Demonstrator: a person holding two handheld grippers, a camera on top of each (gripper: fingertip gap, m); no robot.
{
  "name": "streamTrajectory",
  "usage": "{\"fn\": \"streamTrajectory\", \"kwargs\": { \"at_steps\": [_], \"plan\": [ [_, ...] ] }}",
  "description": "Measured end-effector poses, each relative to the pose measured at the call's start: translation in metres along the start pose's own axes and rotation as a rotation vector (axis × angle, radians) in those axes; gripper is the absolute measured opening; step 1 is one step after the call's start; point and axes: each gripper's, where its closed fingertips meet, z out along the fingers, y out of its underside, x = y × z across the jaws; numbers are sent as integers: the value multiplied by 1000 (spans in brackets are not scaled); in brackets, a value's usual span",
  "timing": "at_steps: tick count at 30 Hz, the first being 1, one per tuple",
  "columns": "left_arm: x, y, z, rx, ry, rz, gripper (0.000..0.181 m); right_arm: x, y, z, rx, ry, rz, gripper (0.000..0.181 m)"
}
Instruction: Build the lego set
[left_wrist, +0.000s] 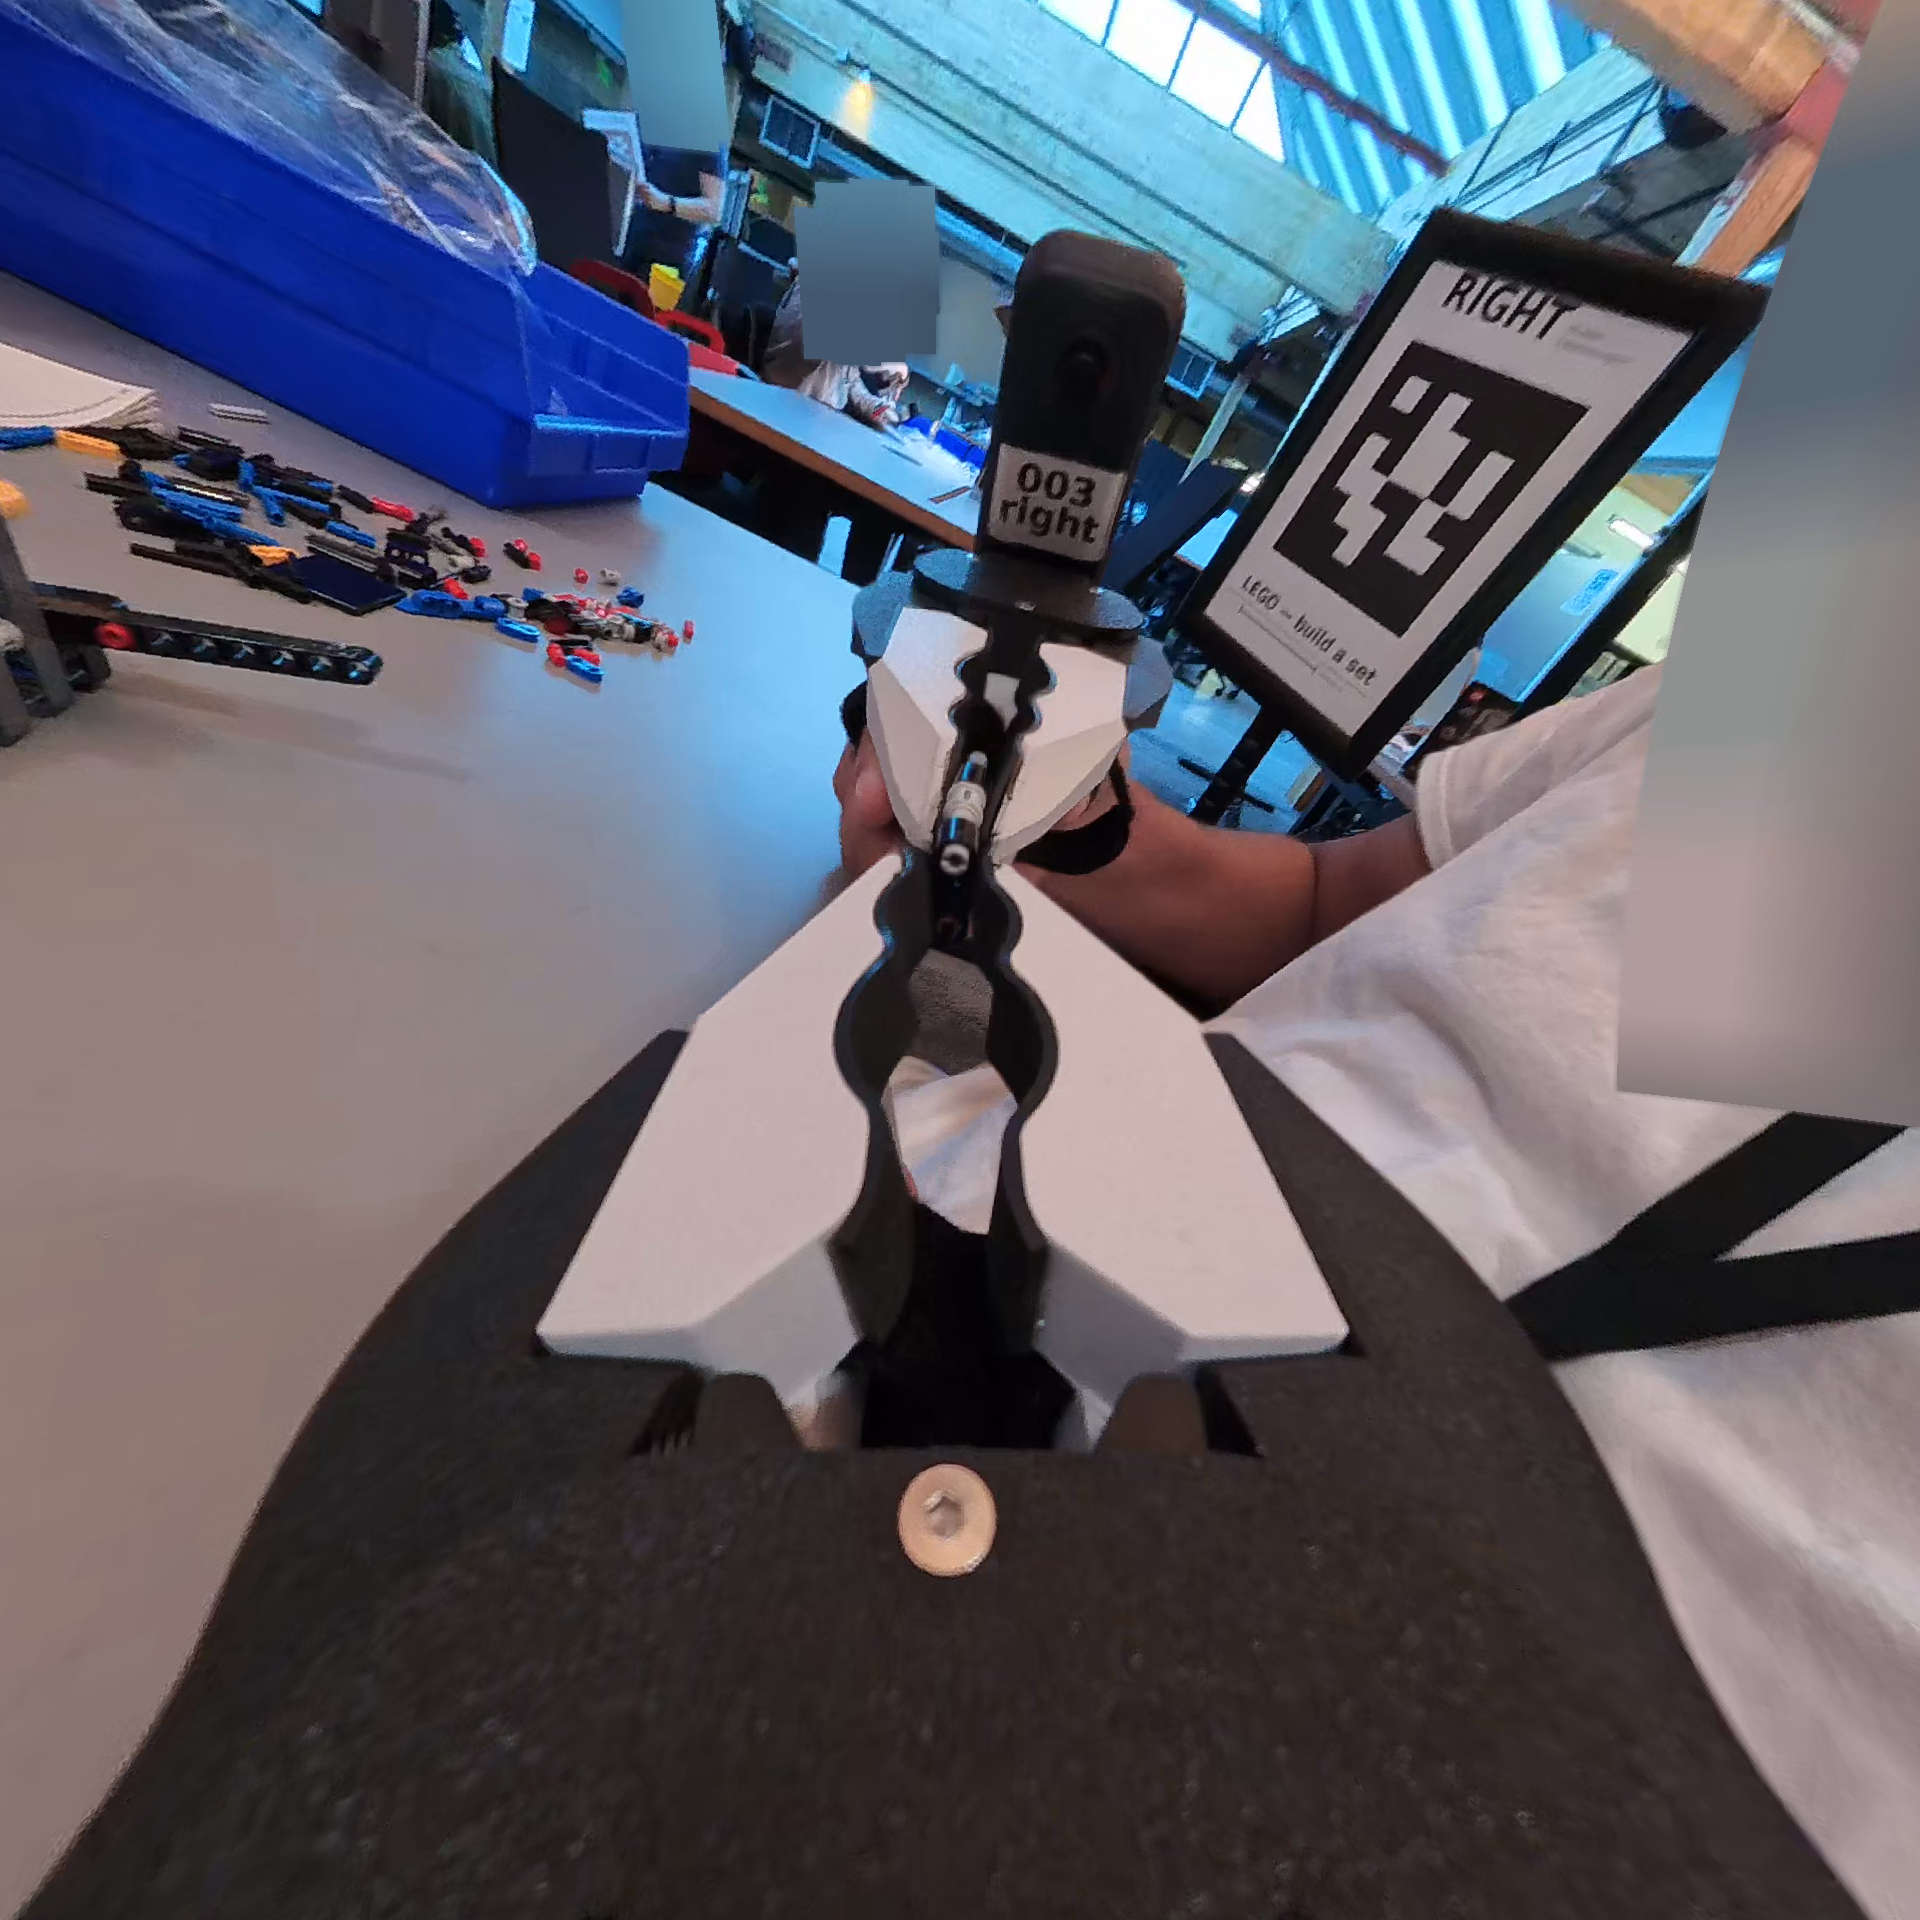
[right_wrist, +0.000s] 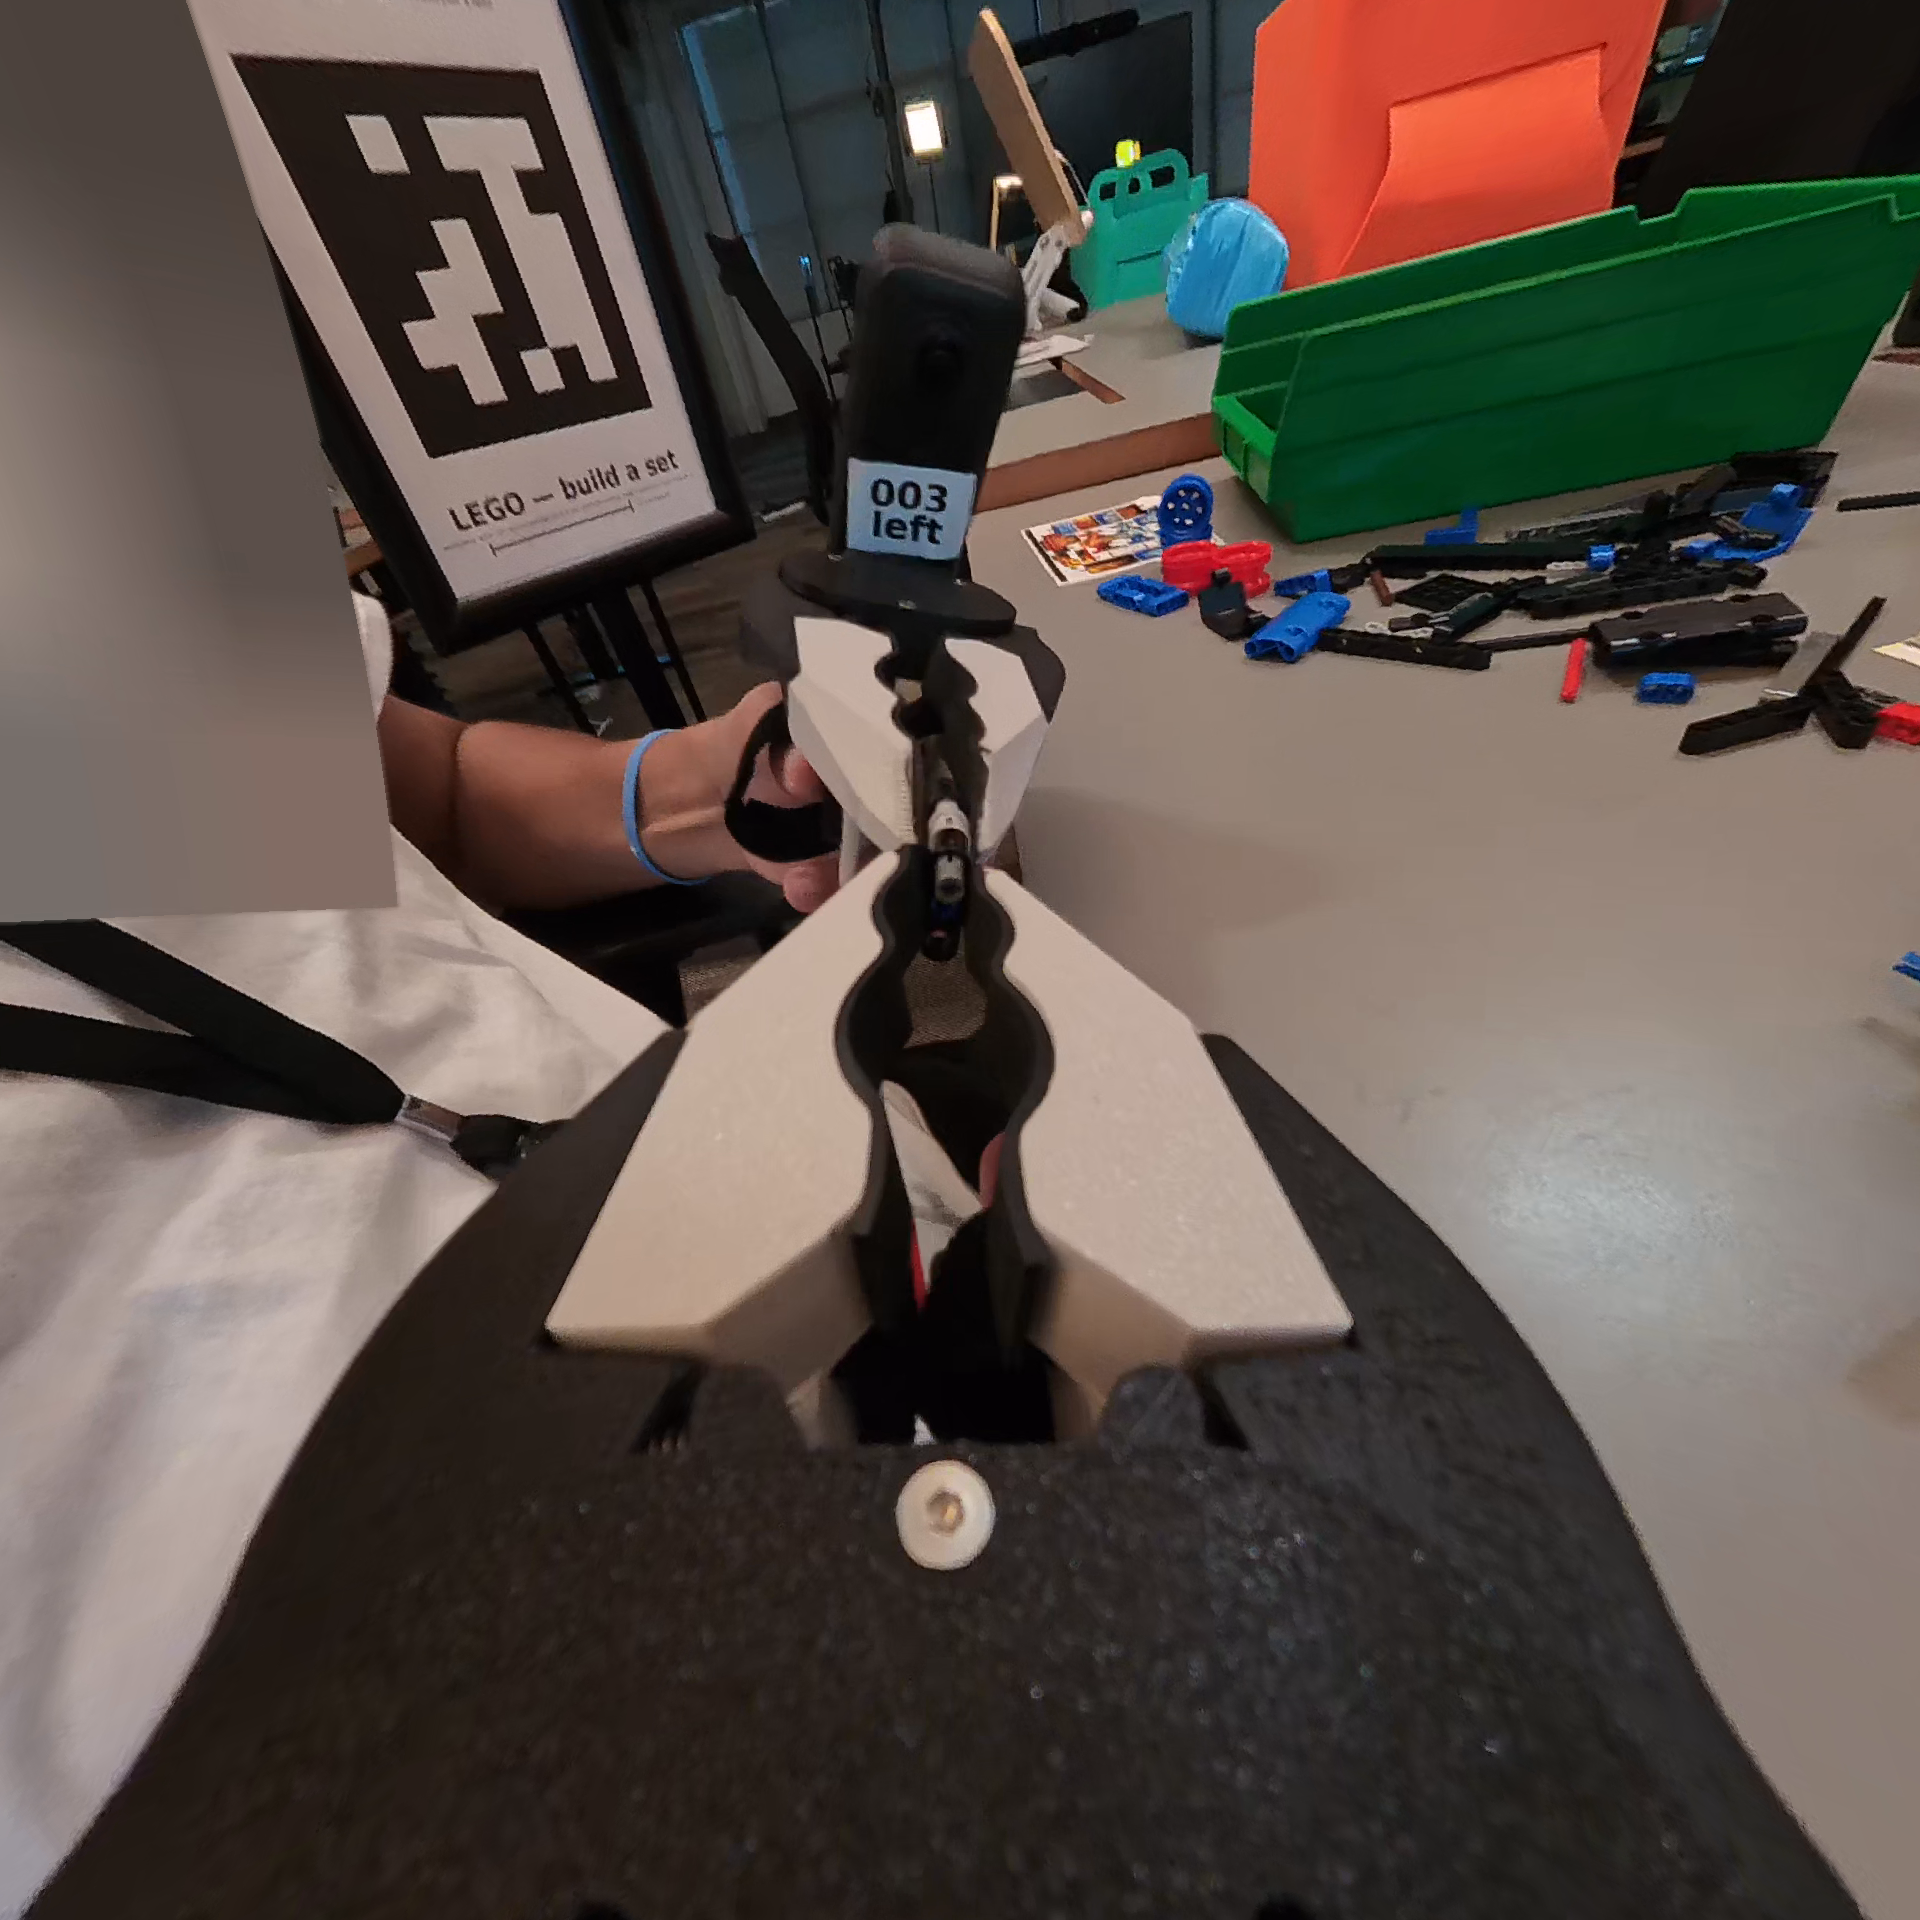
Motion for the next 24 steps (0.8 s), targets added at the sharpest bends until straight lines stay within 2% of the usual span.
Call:
{"fn": "streamTrajectory", "kwargs": {
  "at_steps": [2, 4, 7, 10, 11, 13, 17, 19, 22, 24],
  "plan": [
    [-6, -5, 2, 12, -15, -8, 6, 5, -1, -1, 8, 3, 60, 6],
    [-16, -21, 5, 32, -77, 51, 6, 17, -13, -5, 70, 25, 122, 6],
    [-37, -52, 10, 16, -308, 322, 14, 40, -40, -15, 281, 54, 320, 6],
    [-55, -66, 24, -90, -507, 533, 39, 62, -58, -27, 496, 88, 472, 5],
    [-61, -71, 26, -111, -578, 579, 41, 68, -60, -30, 526, 134, 460, 6],
    [-62, -76, 35, -165, -614, 690, 41, 76, -62, -35, 552, 236, 410, 6],
    [-83, -63, 45, -311, -711, 745, 44, 84, -64, -44, 556, 420, 295, 6],
    [-89, -60, 47, -311, -731, 724, 39, 80, -64, -39, 535, 443, 255, 6],
    [-82, -74, 45, -218, -746, 709, 37, 86, -57, -35, 497, 544, 216, 6],
    [-86, -72, 45, -232, -779, 714, 36, 89, -55, -34, 511, 559, 226, 6]
  ]
}}
